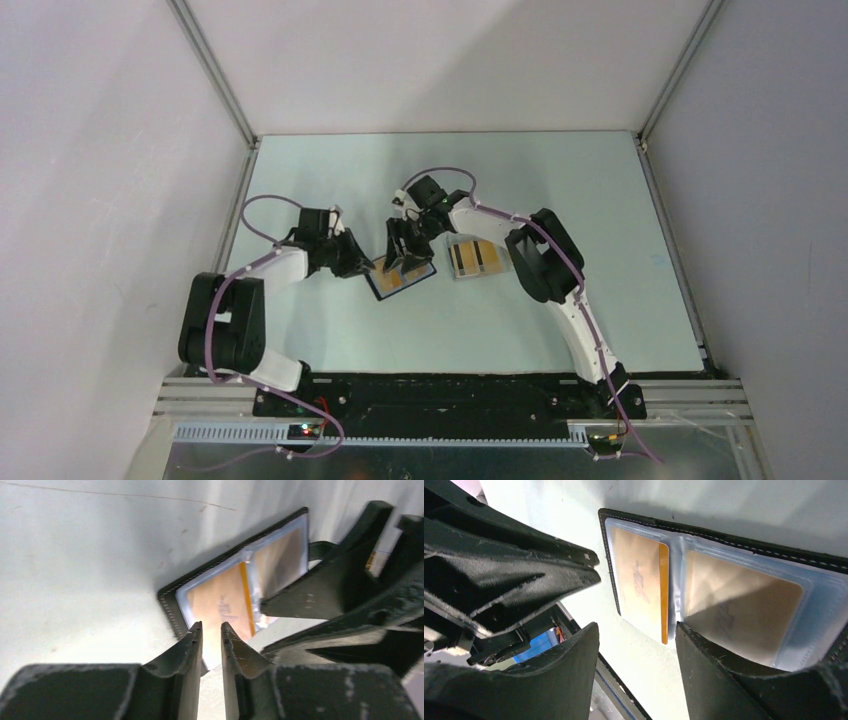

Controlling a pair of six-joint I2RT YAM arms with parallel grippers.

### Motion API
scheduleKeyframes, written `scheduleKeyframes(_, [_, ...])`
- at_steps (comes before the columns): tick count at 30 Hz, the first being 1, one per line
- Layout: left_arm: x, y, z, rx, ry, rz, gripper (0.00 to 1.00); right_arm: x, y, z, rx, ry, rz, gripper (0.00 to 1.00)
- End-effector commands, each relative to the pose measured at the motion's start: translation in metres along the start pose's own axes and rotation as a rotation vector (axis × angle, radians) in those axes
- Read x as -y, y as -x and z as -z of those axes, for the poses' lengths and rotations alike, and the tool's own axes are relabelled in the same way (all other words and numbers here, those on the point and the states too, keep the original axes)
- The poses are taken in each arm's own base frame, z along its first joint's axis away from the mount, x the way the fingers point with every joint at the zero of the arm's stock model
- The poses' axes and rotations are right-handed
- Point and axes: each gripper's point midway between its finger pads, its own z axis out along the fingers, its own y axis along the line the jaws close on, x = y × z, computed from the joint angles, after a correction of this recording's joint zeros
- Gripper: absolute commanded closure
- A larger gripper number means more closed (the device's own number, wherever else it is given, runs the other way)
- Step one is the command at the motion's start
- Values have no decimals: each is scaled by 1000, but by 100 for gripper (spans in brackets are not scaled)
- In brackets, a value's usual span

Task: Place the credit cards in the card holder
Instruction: Turn over the card slot in the card holder.

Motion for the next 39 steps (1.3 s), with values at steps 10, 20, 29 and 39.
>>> scheduleKeyframes(10, [-14,-1,-4,-38,68,-26,68,-9,2,31,72,-77,41,31])
scheduleKeyframes(20, [-7,1,-15,-50,55,-29,71,22,15,46,117,-189,-4,23])
scheduleKeyframes(29, [-16,-3,-7,-22,85,-36,80,0,-6,31,47,-205,106,26])
scheduleKeyframes(39, [-33,-8,-3,-19,163,-66,87,7,-6,32,127,-492,311,22])
